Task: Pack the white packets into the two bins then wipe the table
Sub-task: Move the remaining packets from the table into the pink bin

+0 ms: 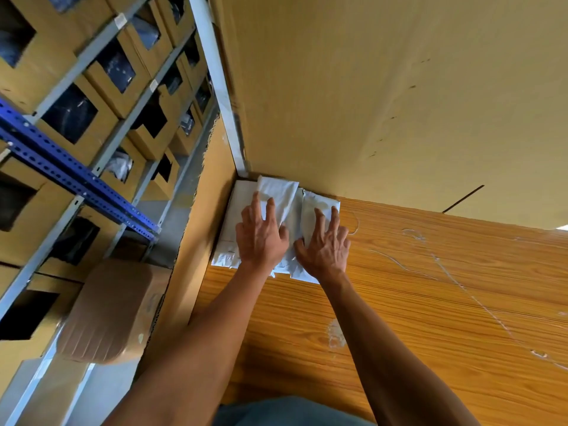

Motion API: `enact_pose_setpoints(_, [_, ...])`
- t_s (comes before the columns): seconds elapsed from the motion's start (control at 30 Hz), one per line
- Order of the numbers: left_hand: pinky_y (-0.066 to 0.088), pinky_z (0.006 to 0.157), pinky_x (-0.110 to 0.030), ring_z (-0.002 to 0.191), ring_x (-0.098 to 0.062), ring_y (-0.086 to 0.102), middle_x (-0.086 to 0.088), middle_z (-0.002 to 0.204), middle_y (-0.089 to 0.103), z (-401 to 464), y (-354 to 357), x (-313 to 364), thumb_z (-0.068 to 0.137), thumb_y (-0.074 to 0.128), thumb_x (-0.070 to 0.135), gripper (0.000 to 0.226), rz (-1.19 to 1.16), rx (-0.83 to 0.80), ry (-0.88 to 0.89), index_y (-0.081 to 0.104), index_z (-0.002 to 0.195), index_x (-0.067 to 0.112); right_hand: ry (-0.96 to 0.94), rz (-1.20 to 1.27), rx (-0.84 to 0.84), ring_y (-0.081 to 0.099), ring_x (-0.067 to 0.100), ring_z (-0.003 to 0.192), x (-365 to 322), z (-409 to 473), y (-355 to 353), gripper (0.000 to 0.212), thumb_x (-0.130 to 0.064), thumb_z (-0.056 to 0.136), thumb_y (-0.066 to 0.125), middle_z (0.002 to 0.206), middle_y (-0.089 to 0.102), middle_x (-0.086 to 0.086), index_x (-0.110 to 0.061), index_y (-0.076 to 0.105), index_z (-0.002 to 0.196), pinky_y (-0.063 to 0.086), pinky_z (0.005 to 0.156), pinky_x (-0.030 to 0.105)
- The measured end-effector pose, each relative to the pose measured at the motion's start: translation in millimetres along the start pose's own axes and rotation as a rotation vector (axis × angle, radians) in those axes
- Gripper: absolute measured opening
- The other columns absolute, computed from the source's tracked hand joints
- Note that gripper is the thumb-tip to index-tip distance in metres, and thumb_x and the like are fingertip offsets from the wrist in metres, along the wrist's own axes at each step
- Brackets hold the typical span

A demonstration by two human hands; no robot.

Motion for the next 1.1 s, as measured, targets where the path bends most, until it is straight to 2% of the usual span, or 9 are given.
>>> enact_pose_setpoints(0.13, [0.047,0.103,-0.052,0.149,-0.038,0.034,-0.010,0.176,0.008,-2.6,15.5,1.3,0.098,0.054,0.056,0.083,0.005,-0.104,0.047,0.019,0.168,0.028,0.026,-0.023,-0.029,0.038,0.042,0.134,12.1,-2.6,4.6,0.095,-0.076,0.090,0.047,0.174,-0.004,0.011,-0.027,0.015,0.164,0.041,0.102,0.049])
enact_pose_setpoints(0.23, [0.043,0.111,-0.054,0.155,-0.040,0.026,-0.005,0.178,-0.003,2.6,17.7,-0.2,0.099,0.051,0.060,0.086,0.006,-0.106,0.104,0.005,0.169,0.039,0.048,-0.022,-0.034,0.030,0.044,0.144,13.7,3.7,9.0,0.099,-0.088,0.089,0.035,0.175,-0.009,0.010,-0.033,0.006,0.166,0.037,0.109,0.053])
enact_pose_setpoints(0.33, [0.041,0.113,-0.056,0.159,-0.041,0.016,0.001,0.177,-0.013,10.1,19.0,0.7,0.101,0.050,0.061,0.084,0.000,-0.132,0.162,-0.002,0.166,0.048,0.035,0.008,-0.050,0.024,0.047,0.148,8.3,12.3,15.2,0.085,-0.073,0.097,0.037,0.174,-0.010,0.010,-0.039,0.001,0.167,0.033,0.114,0.057])
enact_pose_setpoints(0.4, [0.041,0.114,-0.057,0.160,-0.041,0.012,0.002,0.177,-0.015,11.8,21.5,1.6,0.104,0.045,0.061,0.079,0.009,-0.148,0.169,-0.002,0.166,0.049,0.034,0.027,-0.042,0.025,0.048,0.146,6.6,16.1,18.8,0.077,-0.057,0.098,0.040,0.174,-0.004,0.013,-0.040,0.007,0.166,0.033,0.114,0.058])
enact_pose_setpoints(0.5, [0.041,0.113,-0.057,0.160,-0.042,0.015,0.002,0.178,-0.009,7.6,24.7,3.6,0.106,0.041,0.057,0.071,0.026,-0.120,0.161,0.003,0.166,0.050,0.014,-0.022,0.018,0.030,0.049,0.142,13.1,13.4,28.0,0.069,-0.047,0.101,0.044,0.175,0.001,0.015,-0.037,0.019,0.165,0.036,0.110,0.057])
enact_pose_setpoints(0.6, [0.040,0.111,-0.057,0.158,-0.042,0.018,0.002,0.178,-0.003,6.5,27.2,4.4,0.106,0.043,0.053,0.068,0.011,-0.091,0.149,0.011,0.166,0.051,-0.008,-0.058,0.065,0.030,0.050,0.145,27.2,8.5,36.4,0.065,-0.048,0.104,0.042,0.176,0.002,0.014,-0.038,0.023,0.165,0.036,0.111,0.059])
enact_pose_setpoints(0.7, [0.040,0.110,-0.057,0.158,-0.041,0.018,0.003,0.178,-0.006,7.1,28.9,4.6,0.107,0.041,0.052,0.067,0.027,-0.109,0.144,0.010,0.165,0.052,-0.040,-0.069,0.068,0.029,0.050,0.146,34.0,5.9,37.8,0.064,-0.048,0.105,0.040,0.176,0.002,0.015,-0.036,0.023,0.166,0.036,0.111,0.060])
enact_pose_setpoints(0.87, [0.039,0.112,-0.055,0.157,-0.039,0.018,0.006,0.178,-0.007,4.9,21.7,5.6,0.109,0.039,0.048,0.064,0.036,-0.141,0.139,0.009,0.166,0.051,-0.056,-0.041,0.047,0.034,0.050,0.142,35.8,1.7,30.6,0.068,-0.051,0.099,0.021,0.175,0.007,0.016,-0.033,0.030,0.165,0.039,0.107,0.058])
enact_pose_setpoints(1.1, [0.042,0.113,-0.055,0.160,-0.037,0.015,0.004,0.178,-0.006,-10.8,-1.6,8.8,0.110,0.041,0.043,0.064,0.032,-0.068,0.140,0.011,0.167,0.047,-0.064,0.001,0.061,0.040,0.046,0.130,44.0,-18.7,16.7,0.067,-0.043,0.098,0.027,0.174,0.015,0.014,-0.030,0.031,0.163,0.042,0.101,0.056])
Point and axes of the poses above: each hand's wrist, its own z-axis towards the middle knuckle, its own y-axis out of the palm, x = y × z, the point moved 4 cm from there along z, towards the middle knuckle
